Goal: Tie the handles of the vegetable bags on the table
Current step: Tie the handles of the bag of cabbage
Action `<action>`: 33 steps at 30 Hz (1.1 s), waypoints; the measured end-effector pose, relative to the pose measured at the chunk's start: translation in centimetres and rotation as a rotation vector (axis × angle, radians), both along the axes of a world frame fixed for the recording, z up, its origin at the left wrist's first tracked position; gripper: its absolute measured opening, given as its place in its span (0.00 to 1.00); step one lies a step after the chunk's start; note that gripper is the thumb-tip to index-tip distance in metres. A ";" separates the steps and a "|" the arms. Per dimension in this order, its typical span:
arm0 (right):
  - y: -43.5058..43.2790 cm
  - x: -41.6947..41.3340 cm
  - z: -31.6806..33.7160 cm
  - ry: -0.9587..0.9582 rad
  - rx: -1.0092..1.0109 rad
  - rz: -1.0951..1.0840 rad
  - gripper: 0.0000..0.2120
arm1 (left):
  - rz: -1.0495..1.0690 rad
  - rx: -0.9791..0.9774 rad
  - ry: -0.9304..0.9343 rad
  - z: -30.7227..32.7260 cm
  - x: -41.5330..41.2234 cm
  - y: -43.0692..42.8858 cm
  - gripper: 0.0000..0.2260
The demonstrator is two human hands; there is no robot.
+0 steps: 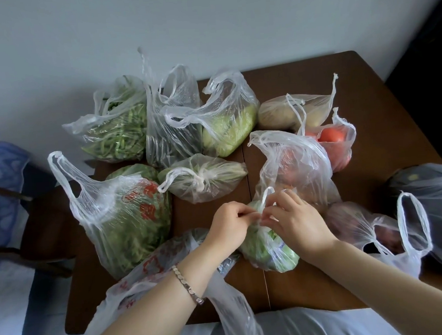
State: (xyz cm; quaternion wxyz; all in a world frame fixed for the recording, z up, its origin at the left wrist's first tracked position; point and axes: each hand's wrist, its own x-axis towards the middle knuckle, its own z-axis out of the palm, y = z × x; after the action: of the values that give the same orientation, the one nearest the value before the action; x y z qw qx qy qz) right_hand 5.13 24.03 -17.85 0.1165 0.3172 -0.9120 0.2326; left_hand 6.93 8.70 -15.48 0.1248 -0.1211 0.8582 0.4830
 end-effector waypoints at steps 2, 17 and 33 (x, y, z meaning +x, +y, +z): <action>-0.1 0.3 -0.1 0.018 0.030 -0.002 0.16 | 0.042 -0.004 -0.017 -0.1 0.0 -0.2 0.08; 0.2 1.5 0.6 -0.356 0.035 0.086 0.11 | 0.075 -0.197 -0.022 -1.1 0.0 -1.4 0.06; 5.0 -8.1 1.6 -0.859 -0.104 -0.534 0.08 | -0.018 0.011 -0.181 -0.7 -8.7 2.5 0.35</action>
State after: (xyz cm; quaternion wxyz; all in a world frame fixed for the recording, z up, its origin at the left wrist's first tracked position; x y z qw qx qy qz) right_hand -2.97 29.03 -16.21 -0.1981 -0.0573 -0.9139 0.3495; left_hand -1.75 11.21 -16.16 0.2068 -0.1556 0.8418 0.4737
